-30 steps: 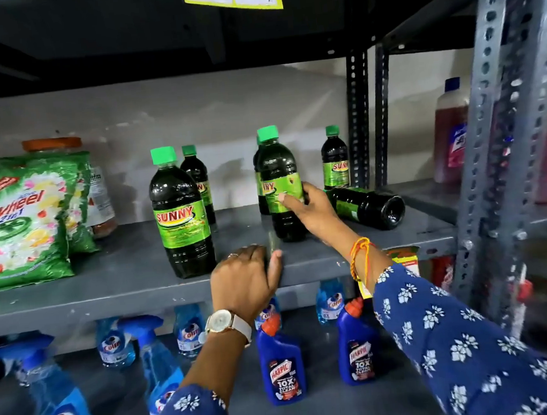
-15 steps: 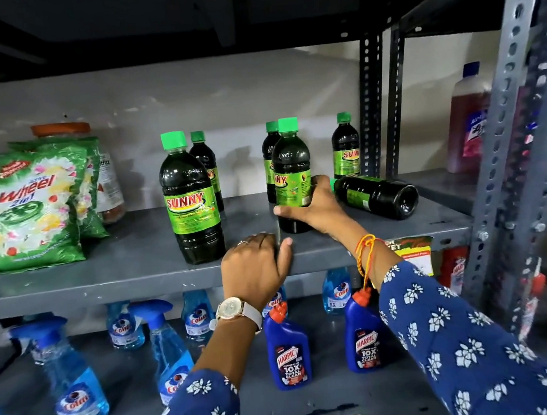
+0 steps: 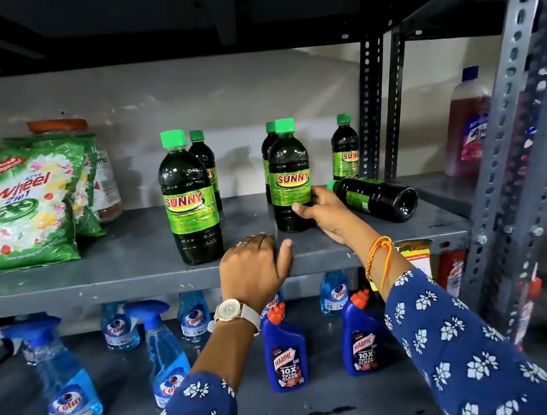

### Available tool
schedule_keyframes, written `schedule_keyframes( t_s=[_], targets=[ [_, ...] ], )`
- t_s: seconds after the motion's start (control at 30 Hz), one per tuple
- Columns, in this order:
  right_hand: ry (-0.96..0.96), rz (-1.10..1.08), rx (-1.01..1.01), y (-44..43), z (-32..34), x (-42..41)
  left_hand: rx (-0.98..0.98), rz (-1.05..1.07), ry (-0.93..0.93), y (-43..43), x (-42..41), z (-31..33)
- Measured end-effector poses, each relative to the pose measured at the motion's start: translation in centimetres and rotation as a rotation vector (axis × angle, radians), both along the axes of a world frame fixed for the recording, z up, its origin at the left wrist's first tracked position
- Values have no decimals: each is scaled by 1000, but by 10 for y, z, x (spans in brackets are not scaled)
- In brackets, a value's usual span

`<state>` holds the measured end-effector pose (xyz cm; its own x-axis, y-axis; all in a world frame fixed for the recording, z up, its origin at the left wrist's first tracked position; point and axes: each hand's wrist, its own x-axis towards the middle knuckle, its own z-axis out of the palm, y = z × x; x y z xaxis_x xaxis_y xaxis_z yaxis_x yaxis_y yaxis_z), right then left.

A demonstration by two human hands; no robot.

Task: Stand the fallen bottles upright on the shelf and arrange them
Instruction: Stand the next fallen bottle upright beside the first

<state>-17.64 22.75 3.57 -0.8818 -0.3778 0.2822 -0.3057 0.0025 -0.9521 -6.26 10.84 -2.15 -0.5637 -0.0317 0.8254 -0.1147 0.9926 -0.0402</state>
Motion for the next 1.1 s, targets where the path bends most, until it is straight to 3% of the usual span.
schedule_keyframes(
  t_s=[0.1, 0.3, 1.1],
  targets=[
    [-18, 15, -31, 6, -4, 7, 8, -5, -22, 3, -1, -4],
    [142, -109, 88, -4, 3, 8, 19, -5, -24, -3, -2, 3],
    [241, -100, 226, 28, -4, 59, 3, 2, 11, -3, 2, -1]
  ],
)
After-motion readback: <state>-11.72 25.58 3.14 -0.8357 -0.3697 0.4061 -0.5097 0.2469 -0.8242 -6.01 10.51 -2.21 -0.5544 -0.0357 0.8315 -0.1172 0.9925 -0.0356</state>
